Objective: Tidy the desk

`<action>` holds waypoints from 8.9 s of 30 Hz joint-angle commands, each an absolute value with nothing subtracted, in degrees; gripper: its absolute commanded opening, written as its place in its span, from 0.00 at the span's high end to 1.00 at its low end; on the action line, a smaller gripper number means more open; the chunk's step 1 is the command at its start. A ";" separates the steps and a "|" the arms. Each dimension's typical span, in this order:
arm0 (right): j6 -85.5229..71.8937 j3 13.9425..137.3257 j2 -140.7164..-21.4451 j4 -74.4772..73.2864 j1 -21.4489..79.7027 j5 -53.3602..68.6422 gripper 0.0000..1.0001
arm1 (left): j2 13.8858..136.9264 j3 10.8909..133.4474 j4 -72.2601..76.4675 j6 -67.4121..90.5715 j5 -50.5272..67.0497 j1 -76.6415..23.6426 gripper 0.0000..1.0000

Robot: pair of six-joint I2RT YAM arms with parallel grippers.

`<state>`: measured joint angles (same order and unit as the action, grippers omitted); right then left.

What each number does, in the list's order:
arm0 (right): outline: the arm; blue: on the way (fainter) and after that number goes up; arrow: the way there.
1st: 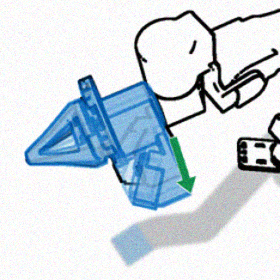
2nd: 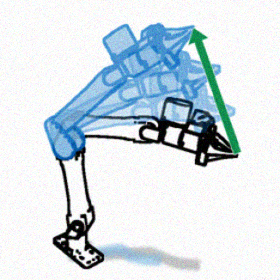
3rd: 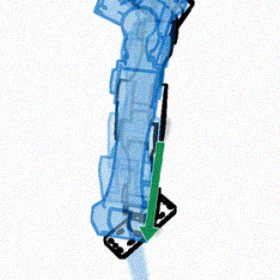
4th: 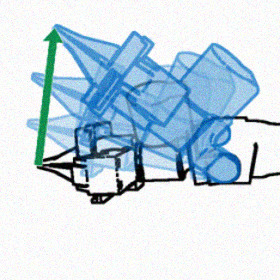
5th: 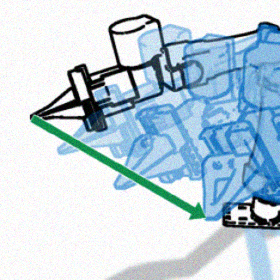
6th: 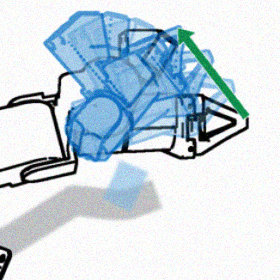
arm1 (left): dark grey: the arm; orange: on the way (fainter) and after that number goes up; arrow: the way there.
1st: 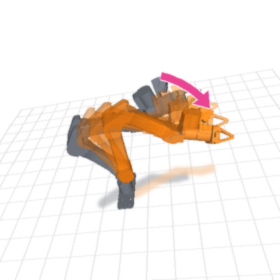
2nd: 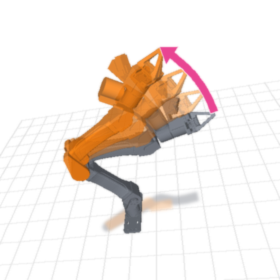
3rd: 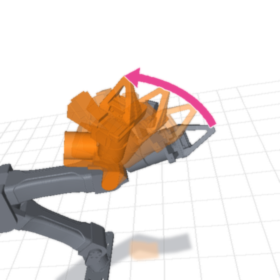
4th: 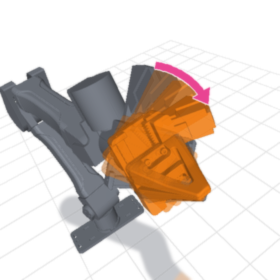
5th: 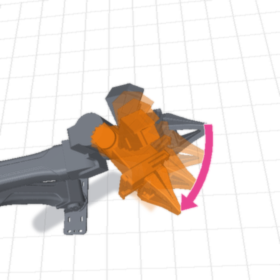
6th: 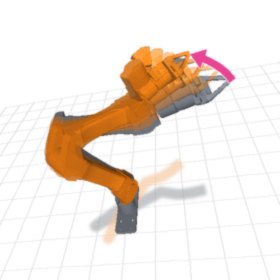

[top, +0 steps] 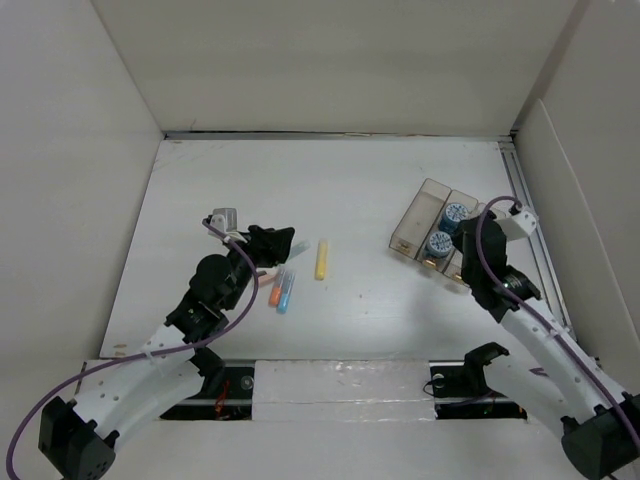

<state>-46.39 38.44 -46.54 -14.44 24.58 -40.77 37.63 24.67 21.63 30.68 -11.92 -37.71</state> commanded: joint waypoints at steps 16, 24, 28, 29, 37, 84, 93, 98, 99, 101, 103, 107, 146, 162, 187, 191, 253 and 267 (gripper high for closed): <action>-47.64 35.59 -53.87 -17.75 5.98 -33.05 0.79 | 32.78 24.34 23.56 31.64 -9.32 -37.35 0.45; -44.56 35.68 -56.16 -16.00 3.17 -27.69 0.66 | 32.70 24.26 23.56 31.55 -9.58 -37.35 0.45; -43.25 36.47 -57.74 -15.56 2.64 -26.81 0.49 | 32.61 24.34 23.29 31.55 -10.02 -37.35 0.45; -43.16 36.65 -58.18 -15.73 2.64 -26.63 0.46 | 32.61 24.35 23.29 31.47 -10.02 -37.35 0.45; -40.17 35.16 -47.40 -11.18 2.64 -16.55 0.73 | 33.40 24.87 22.33 31.29 -11.07 -37.35 0.45; -12.22 81.55 -114.69 -3.59 56.25 10.03 0.22 | 14.51 29.53 -1.41 43.42 -38.49 -38.06 0.41; -9.85 89.80 -121.54 -12.28 60.55 4.31 0.16 | 4.31 25.84 3.96 42.36 -38.41 -38.06 0.39; -10.54 92.02 -124.01 -13.01 61.79 1.85 0.15 | 5.01 25.84 3.96 42.19 -37.53 -38.06 0.38; -10.81 92.46 -124.45 -13.01 61.79 1.76 0.15 | 5.18 25.84 3.87 42.19 -37.27 -38.06 0.38; -11.16 94.30 -126.12 -13.79 62.31 0.36 0.14 | 5.10 25.49 4.30 42.01 -37.00 -38.06 0.38; -11.16 95.62 -126.82 -15.20 62.84 -3.67 0.12 | 5.01 25.57 4.13 41.92 -36.83 -38.06 0.38; -11.16 97.12 -125.43 -18.01 63.54 -11.50 0.12 | 3.61 25.93 4.13 41.84 -36.56 -38.06 0.38; -16.43 99.85 -132.89 -5.82 65.74 -13.27 0.02 | 2.72 28.56 6.06 41.66 -34.36 -38.06 0.38; -19.86 90.10 -126.32 4.74 65.74 -15.12 0.39 | 0.27 28.04 7.38 42.10 -36.04 -38.06 0.38; -37.07 45.02 -62.60 1.62 34.65 -26.44 0.36 | 36.46 26.46 21.00 39.39 -8.45 -38.06 0.33; -41.83 38.95 -51.70 -8.25 25.59 -31.37 0.36 | 42.18 26.55 22.41 37.18 -4.23 -38.06 0.33; -36.65 33.48 -56.78 16.70 25.47 3.00 0.54 | 65.27 36.27 7.05 37.96 -31.33 -58.08 0.55; -45.44 18.37 -42.29 26.45 27.16 -1.49 0.36 | 88.32 50.43 -2.81 42.28 -35.24 -58.28 0.43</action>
